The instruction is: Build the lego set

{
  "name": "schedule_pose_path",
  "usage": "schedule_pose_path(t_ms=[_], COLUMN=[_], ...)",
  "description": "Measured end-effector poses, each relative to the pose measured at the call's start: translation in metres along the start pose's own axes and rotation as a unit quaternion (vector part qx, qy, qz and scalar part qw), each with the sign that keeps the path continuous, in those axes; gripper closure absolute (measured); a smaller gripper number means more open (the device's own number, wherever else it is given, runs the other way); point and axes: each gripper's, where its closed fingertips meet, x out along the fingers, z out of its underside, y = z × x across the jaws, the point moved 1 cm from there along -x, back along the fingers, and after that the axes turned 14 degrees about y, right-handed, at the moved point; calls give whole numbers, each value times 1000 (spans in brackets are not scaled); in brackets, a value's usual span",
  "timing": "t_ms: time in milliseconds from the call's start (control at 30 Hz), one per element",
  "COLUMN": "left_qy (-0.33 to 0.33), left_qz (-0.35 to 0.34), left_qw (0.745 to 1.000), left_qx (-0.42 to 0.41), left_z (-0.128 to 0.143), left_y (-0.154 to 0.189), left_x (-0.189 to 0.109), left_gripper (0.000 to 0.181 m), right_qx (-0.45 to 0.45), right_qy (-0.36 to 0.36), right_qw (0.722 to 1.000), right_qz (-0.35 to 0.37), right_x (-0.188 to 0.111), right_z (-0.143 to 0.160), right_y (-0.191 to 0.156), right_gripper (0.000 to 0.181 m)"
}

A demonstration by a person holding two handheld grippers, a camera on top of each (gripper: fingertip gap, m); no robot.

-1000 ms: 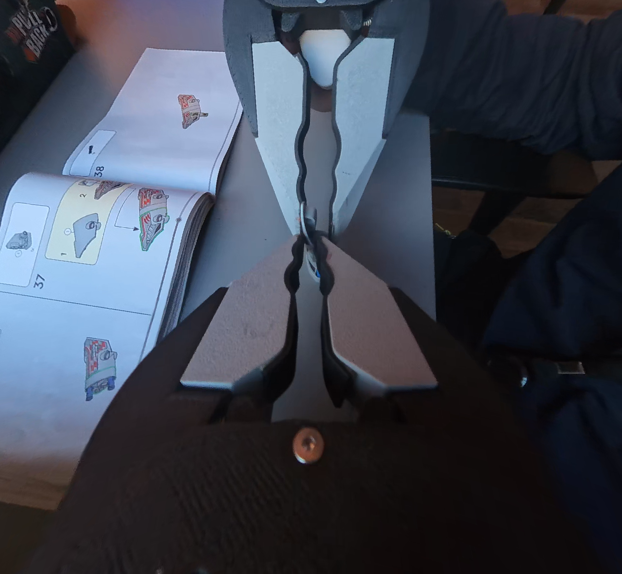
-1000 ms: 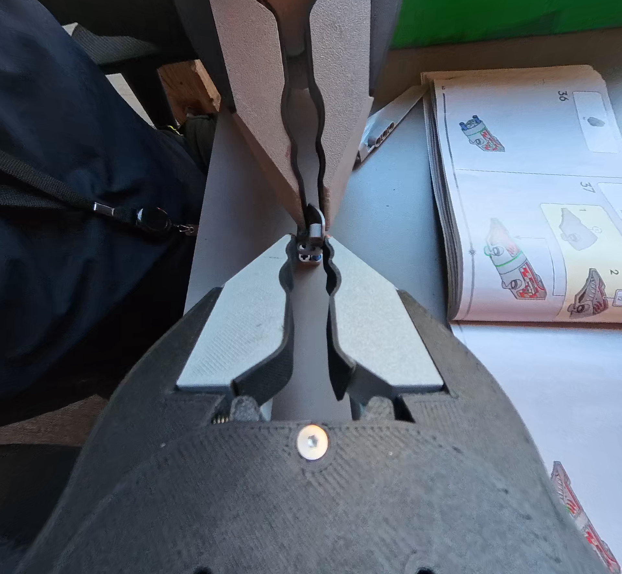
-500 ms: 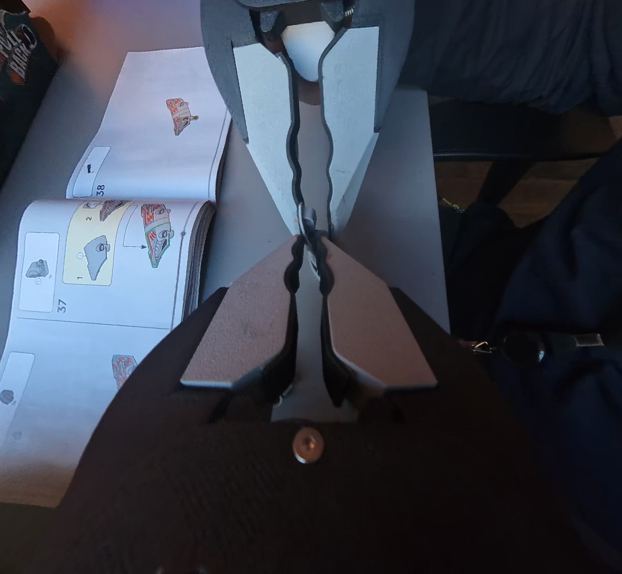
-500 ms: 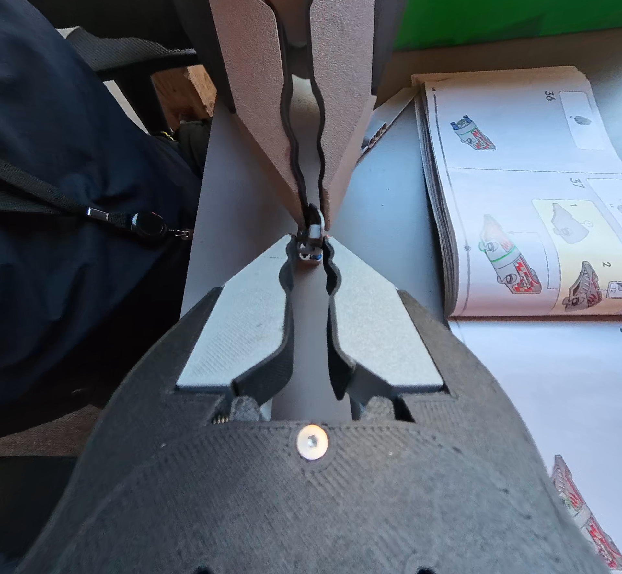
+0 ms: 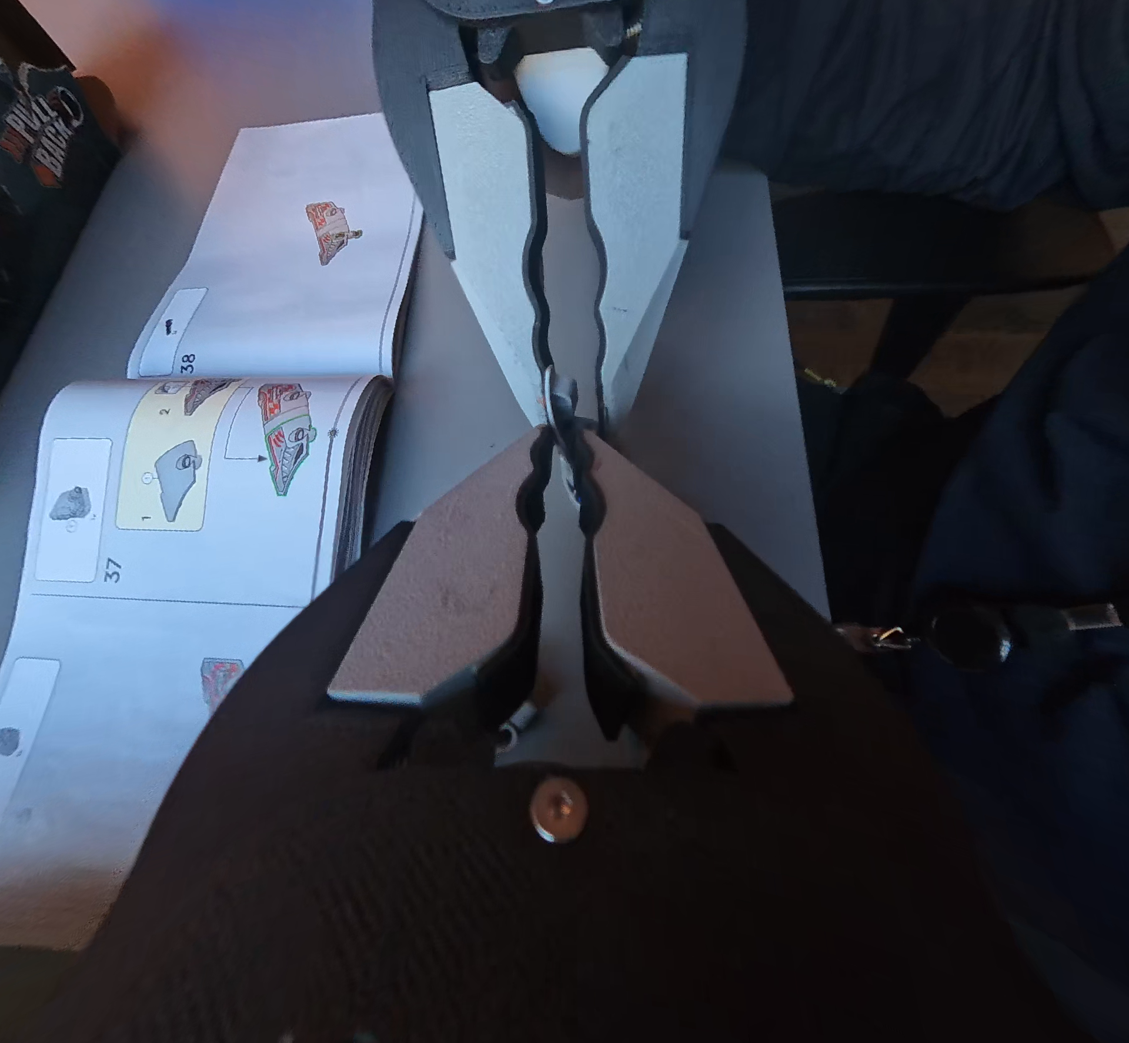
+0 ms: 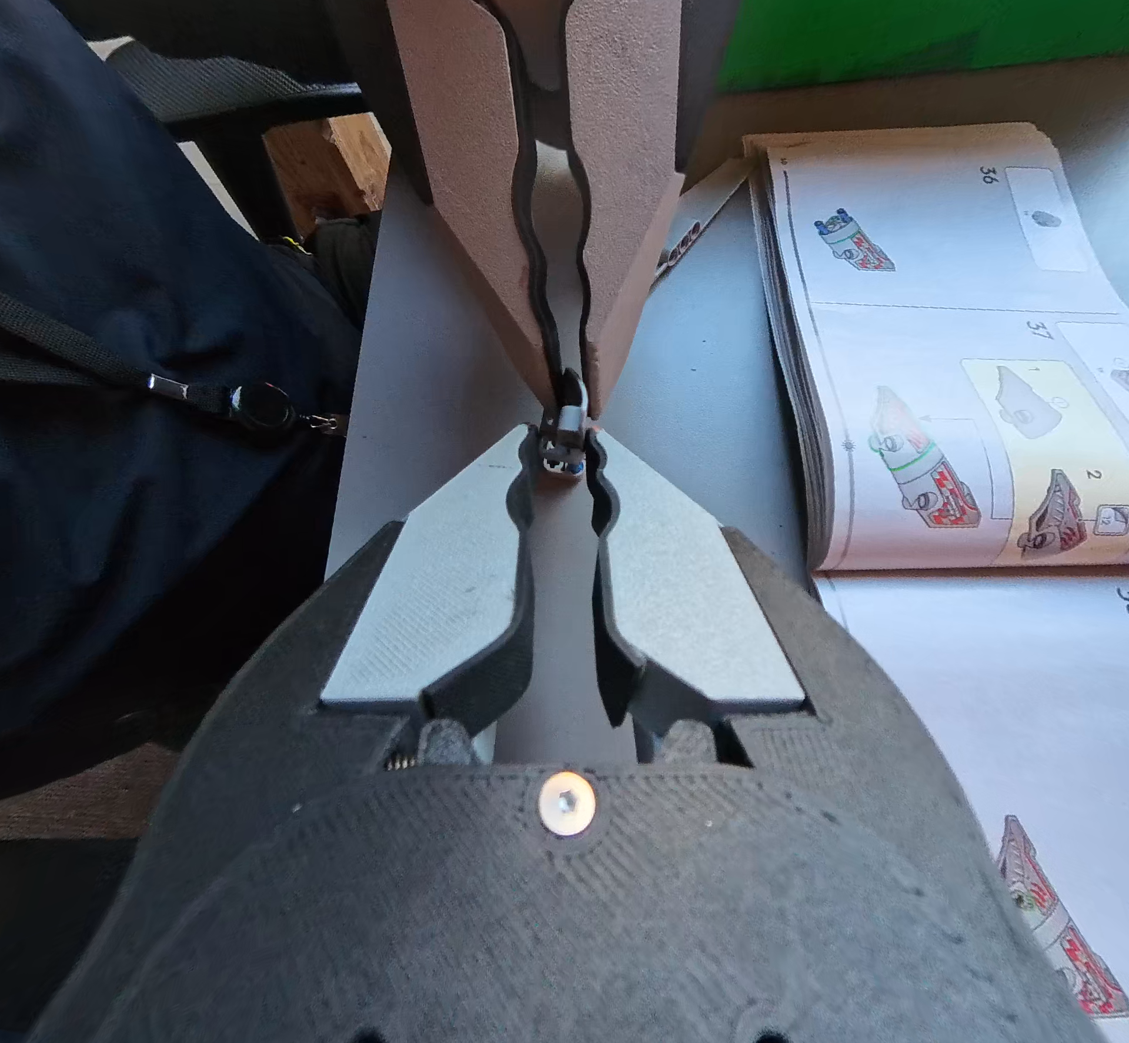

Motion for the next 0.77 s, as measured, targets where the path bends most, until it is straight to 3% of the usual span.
schedule_pose_path(t_ms=[33,300,433,633,767], left_qy=[9,36,33,29,-34], left_qz=[-1,-11,-17,-1,-8], left_qw=[1000,999,999,999,999], left_qx=[-7,16,-18,-45,-37], left_z=[0,0,0,1,24], left_y=[0,0,2,8,8], left_x=[0,0,-1,-11,-12], left_gripper=[178,179,178,173,170], right_qx=[-3,-28,33,34,36], right_qy=[-2,-9,33,35,35], right_qw=[1000,999,999,999,999], right_qz=[3,46,14,6,11], right_x=[0,1,0,3,2], right_z=[0,0,0,-1,-1], right_y=[0,0,-1,-5,-5], right_gripper=[169,169,169,169,169])
